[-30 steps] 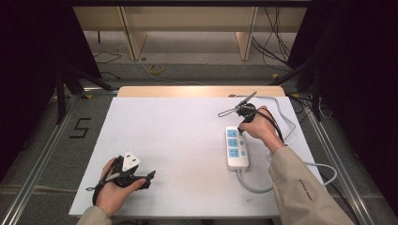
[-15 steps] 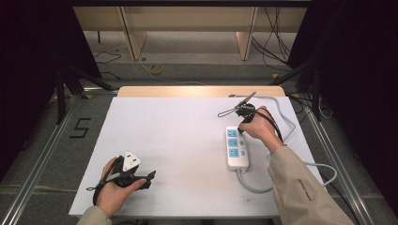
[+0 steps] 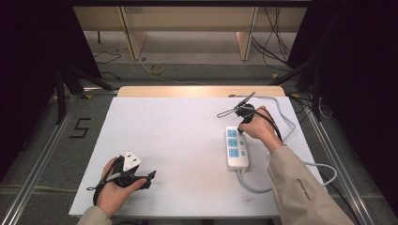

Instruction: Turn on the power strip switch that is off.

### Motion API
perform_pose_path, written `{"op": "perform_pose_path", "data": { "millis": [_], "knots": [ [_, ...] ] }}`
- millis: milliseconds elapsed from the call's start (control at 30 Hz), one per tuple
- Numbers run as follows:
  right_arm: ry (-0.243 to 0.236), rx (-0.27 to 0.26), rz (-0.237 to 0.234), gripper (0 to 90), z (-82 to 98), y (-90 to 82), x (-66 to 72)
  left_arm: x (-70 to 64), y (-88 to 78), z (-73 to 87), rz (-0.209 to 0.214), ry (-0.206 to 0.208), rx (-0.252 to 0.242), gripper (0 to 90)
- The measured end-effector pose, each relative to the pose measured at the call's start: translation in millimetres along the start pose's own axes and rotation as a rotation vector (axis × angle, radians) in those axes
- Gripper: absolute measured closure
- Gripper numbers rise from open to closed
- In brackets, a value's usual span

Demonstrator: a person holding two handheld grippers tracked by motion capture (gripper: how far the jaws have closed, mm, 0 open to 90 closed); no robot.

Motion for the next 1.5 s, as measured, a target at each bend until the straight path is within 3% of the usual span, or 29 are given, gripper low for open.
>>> {"op": "perform_pose_path", "data": {
  "millis": [1500],
  "knots": [
    [0.006,0.015,-0.002,90.0,-0.3,1.0,-0.1,-1.3,0.6,-0.9,0.0,0.006,0.001,16.9]
  ]
}}
Point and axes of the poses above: each handheld gripper's, and its own axes: y roughly forward along the jaws, z roughly out of its underside, x roughly to its left, the point moved 2 cm from there along y, roughly forward along the jaws, and after that the axes turned 12 degrees about -y, right-handed, at the moved point
